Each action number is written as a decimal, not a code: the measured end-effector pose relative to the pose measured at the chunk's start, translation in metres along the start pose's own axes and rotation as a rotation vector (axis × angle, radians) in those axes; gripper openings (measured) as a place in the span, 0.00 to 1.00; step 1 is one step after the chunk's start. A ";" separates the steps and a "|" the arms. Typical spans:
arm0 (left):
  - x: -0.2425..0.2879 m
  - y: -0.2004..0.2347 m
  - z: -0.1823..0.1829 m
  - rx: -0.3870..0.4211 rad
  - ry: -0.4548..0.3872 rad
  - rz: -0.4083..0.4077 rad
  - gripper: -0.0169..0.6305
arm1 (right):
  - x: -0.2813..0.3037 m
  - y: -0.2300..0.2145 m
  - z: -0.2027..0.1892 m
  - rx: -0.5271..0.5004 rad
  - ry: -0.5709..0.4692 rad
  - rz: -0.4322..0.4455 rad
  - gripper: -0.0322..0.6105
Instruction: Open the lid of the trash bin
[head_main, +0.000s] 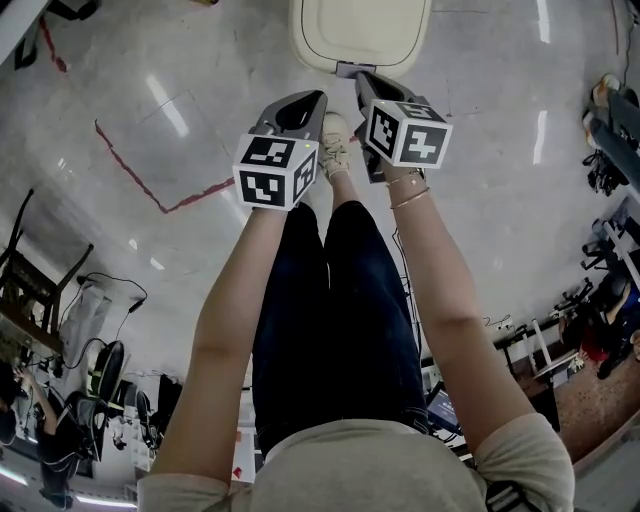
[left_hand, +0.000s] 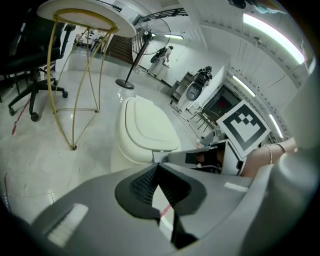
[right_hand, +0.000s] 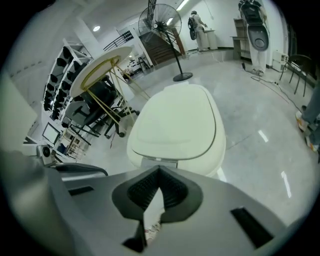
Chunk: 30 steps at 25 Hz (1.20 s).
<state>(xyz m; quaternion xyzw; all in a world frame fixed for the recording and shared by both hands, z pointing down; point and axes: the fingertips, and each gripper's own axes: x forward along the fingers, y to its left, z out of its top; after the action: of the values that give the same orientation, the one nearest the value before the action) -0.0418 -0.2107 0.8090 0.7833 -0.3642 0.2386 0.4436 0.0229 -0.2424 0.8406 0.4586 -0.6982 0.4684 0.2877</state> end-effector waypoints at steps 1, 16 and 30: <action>0.000 0.001 0.001 -0.004 -0.001 0.002 0.04 | 0.001 0.000 -0.001 0.002 0.004 -0.012 0.06; -0.012 -0.005 0.001 -0.063 -0.021 -0.001 0.04 | -0.001 0.001 0.005 -0.032 -0.005 -0.076 0.06; -0.054 -0.032 0.029 -0.022 -0.023 -0.019 0.04 | -0.073 0.005 0.004 -0.049 -0.020 -0.078 0.06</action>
<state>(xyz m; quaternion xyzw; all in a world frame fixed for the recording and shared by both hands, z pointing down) -0.0489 -0.2053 0.7402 0.7844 -0.3645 0.2214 0.4503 0.0488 -0.2183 0.7768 0.4831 -0.6939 0.4348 0.3098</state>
